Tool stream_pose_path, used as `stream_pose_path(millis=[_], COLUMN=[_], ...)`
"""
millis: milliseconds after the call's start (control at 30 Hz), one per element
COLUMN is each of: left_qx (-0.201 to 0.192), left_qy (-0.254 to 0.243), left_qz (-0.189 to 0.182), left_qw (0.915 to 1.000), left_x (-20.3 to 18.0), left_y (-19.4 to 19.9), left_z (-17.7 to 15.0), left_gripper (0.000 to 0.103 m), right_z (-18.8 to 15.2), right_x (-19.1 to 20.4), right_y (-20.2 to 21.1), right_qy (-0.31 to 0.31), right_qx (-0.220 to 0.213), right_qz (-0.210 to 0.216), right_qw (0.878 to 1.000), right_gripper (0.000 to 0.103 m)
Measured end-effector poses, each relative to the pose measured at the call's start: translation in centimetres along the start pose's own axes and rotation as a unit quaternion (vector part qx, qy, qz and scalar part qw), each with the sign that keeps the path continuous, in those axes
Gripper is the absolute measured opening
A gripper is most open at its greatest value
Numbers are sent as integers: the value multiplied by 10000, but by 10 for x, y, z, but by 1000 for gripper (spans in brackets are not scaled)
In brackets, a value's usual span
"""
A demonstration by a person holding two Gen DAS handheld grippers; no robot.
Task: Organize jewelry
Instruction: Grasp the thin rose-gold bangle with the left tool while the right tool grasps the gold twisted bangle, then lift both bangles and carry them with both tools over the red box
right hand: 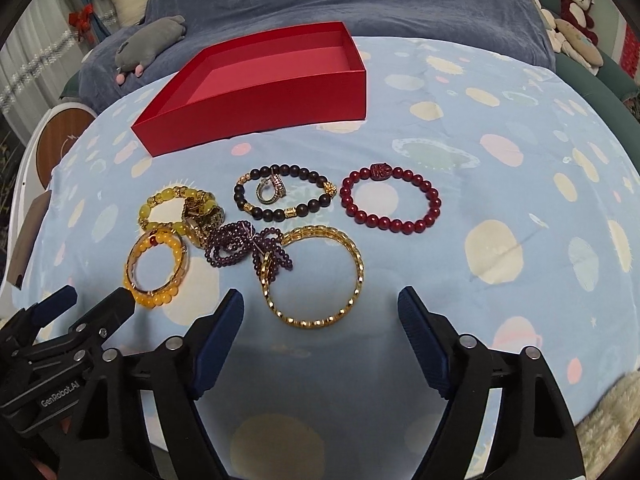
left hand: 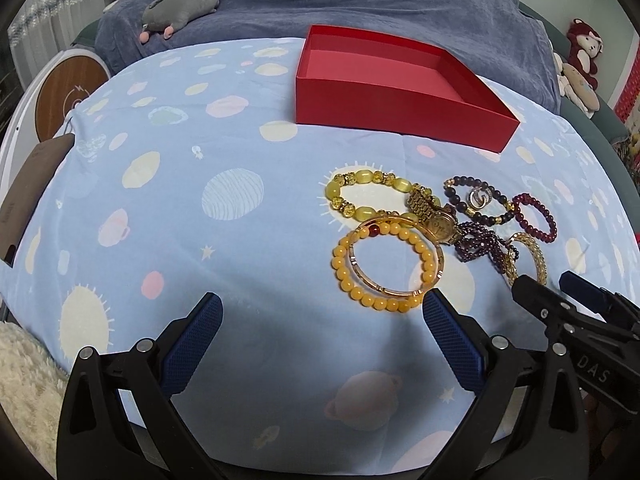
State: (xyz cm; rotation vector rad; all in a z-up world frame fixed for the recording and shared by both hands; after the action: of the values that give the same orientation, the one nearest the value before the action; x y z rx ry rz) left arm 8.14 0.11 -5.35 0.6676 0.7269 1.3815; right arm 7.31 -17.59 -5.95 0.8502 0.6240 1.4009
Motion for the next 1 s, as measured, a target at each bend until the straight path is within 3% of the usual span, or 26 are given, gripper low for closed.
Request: stream_pose_path(millis=[200,667,1000], left_qx=[23,39,53], left_qy=[-12,-126,-282], left_qz=[-70,-231,-253], left_qw=[10000,9996,9993], left_x=[-1,-17,-33], left_y=[-4,-9,-23], left_z=[3,8,13], left_gripper=[96,96,95], right_z=[2,-12,-16], right_x=[5,-3,-13], right_y=[-10,19,24], right_qy=[132,-5,-213], right_qx=[64,-7,-13], right_qz=[48,345,269], right_qw=[9999,9994,9994], right_gripper=[54,53,53])
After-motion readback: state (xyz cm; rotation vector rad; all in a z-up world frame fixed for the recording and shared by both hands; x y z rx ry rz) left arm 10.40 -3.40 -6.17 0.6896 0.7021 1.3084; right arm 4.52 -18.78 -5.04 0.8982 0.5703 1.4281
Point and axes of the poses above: each gripper's, at about its wrist camera, not at the fingertips, and y roughly against the way its jaws point, x to its left, z to its top, the point moved 4 cm from there along -y, roughly the way its jaws point, and after that the axes turned 6 degrees about -x, right-handed, at the moved point
